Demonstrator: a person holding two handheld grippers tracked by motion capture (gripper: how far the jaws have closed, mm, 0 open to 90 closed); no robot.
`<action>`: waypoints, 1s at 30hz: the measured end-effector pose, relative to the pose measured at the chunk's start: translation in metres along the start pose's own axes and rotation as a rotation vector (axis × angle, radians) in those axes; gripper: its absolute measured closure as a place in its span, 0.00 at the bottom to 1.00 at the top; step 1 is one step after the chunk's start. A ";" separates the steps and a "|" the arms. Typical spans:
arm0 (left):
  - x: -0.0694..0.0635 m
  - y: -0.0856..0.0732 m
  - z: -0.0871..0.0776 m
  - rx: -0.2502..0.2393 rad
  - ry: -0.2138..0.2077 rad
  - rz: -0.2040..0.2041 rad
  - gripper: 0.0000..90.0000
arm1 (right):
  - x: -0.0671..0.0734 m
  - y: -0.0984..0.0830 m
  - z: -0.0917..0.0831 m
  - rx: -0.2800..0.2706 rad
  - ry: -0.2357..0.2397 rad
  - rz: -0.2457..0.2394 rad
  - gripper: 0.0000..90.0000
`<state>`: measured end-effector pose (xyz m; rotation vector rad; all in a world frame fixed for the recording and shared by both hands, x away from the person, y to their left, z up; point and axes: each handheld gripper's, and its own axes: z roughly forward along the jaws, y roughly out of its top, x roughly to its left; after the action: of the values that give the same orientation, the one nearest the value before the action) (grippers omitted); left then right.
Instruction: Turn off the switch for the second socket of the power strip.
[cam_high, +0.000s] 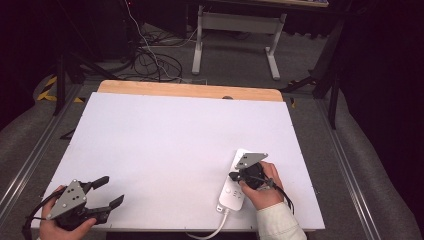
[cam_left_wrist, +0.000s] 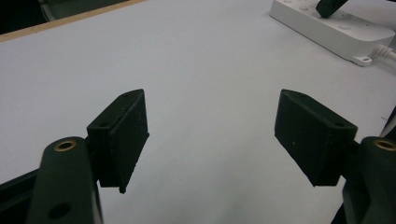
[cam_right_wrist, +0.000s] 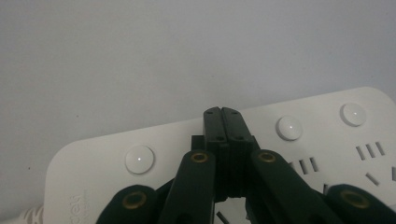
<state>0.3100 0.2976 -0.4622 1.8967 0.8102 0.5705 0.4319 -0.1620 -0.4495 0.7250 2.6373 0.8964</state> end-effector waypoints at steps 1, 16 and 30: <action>0.000 0.000 0.000 0.000 0.000 0.000 0.29 | 0.000 0.000 0.000 0.002 -0.001 0.003 1.00; -0.001 0.000 0.000 0.001 0.000 0.001 0.29 | 0.002 0.002 0.000 0.019 -0.014 -0.001 1.00; -0.002 0.000 0.001 0.001 0.002 0.002 0.29 | 0.003 0.001 0.000 0.028 -0.054 -0.018 1.00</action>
<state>0.3094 0.2956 -0.4627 1.8988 0.8099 0.5732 0.4292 -0.1598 -0.4494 0.7210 2.6097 0.8246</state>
